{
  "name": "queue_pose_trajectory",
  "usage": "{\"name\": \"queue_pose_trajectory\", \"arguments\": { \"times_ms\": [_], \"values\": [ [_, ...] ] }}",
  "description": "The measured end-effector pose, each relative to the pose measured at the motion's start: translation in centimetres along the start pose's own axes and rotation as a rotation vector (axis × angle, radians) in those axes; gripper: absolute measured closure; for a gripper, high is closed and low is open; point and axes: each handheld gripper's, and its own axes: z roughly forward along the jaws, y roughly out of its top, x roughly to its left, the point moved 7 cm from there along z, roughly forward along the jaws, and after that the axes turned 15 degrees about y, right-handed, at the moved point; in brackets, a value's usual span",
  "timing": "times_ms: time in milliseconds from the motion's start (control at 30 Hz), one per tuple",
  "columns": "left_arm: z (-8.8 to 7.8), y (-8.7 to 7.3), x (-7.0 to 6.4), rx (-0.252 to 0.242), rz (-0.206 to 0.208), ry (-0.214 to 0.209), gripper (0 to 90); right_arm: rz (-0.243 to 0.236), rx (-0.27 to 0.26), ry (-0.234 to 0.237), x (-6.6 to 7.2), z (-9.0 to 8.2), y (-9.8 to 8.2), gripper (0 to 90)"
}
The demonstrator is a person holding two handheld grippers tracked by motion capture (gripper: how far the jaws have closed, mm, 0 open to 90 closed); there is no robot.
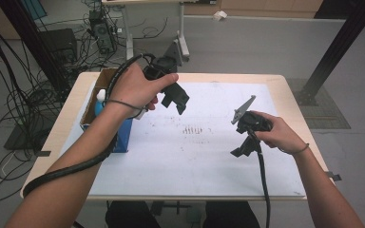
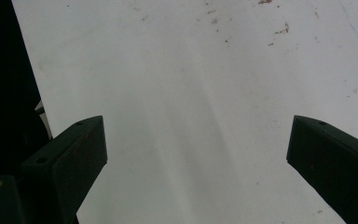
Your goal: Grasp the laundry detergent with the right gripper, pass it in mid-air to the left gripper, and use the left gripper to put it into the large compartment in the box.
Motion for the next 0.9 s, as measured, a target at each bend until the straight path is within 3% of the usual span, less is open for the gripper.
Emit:
{"name": "queue_pose_trajectory", "arguments": {
  "times_ms": [500,900],
  "values": [
    [3.6,-1.0,-3.4,0.009,0.08,-0.007,9.2,-0.004,0.0,-0.007,0.0,-0.3,0.1,4.9],
    [7.4,-2.1,-5.1,0.048,0.127,0.021,10.6,0.0,0.003,-0.014,0.1,-0.5,-0.2,5.0]
  ]
}}
